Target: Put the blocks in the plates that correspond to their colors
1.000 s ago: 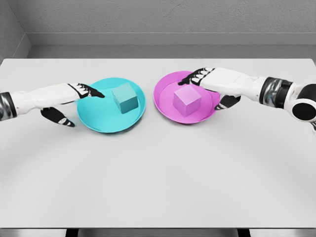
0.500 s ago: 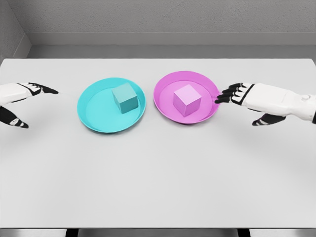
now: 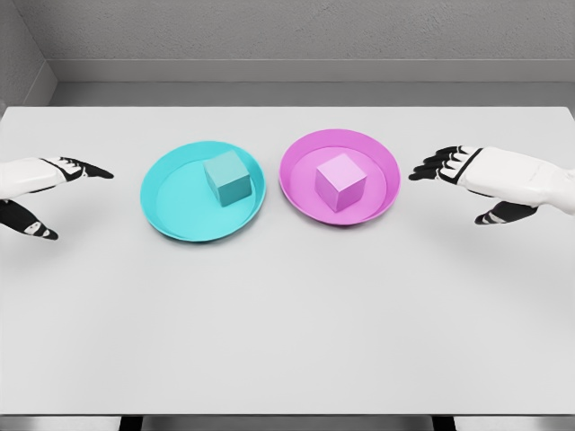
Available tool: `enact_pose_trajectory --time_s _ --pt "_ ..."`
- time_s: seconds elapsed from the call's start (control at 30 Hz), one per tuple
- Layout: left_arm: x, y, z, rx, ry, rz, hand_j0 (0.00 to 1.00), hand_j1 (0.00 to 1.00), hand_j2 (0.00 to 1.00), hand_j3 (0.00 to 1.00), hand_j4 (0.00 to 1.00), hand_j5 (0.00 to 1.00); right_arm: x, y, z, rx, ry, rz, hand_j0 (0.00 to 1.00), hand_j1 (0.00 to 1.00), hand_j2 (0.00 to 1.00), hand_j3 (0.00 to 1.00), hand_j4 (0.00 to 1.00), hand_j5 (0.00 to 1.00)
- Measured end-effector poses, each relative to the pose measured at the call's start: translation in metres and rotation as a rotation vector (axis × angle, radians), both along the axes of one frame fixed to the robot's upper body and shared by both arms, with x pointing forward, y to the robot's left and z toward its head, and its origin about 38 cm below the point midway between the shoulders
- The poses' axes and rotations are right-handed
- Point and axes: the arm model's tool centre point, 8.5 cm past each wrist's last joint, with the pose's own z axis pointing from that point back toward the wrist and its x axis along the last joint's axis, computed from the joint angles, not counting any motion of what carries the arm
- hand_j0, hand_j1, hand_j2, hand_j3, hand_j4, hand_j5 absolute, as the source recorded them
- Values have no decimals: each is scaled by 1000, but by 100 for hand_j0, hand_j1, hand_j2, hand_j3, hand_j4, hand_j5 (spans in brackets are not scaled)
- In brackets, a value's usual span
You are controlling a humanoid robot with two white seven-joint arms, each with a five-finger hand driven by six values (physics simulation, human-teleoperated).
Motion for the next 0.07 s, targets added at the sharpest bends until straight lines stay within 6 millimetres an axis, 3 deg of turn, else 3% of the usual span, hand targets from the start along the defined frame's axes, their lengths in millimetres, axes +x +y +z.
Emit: enact_pose_trajectory --time_s 0.07 --pt "0 0 0 0 -1 -1 100 100 100 100 100 100 0 0 0 0 0 0 100 100 100 100 100 100"
